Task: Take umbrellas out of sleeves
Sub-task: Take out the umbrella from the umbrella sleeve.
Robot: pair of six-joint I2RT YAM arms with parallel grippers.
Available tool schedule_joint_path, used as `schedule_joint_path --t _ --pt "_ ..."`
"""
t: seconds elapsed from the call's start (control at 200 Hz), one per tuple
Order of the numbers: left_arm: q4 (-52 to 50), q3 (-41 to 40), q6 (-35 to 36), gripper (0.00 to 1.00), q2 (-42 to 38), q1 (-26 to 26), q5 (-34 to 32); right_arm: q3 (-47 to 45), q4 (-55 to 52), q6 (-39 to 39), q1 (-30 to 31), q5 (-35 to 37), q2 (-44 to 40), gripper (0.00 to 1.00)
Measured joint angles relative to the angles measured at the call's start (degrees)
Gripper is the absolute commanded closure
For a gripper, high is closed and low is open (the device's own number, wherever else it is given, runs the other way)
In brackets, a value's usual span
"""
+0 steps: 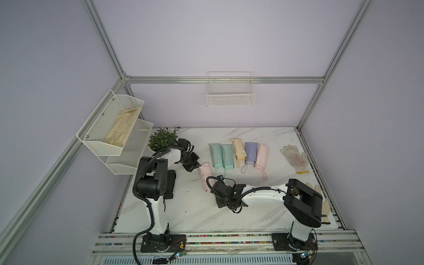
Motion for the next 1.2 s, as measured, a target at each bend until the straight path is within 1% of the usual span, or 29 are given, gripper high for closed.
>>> schedule_joint_path --t 0.23,0.77,1.2 --pt "0.15 -0.09 -0.04 1.00 0.00 1.20 1.11 -2.08 0.09 -0.46 -2.67 -0.02 -1.81 0.97" --pt "2.73 -1.31 -0.15 1.00 -0.02 1.86 3.52 -2.47 0.61 -0.61 -2.64 -0.26 -2.25 0.98" --pt "3.50 -1.68 0.07 1.00 -0.85 2.73 4.02 -4.76 3.17 -0.87 -1.11 -1.01 -5.88 0.98"
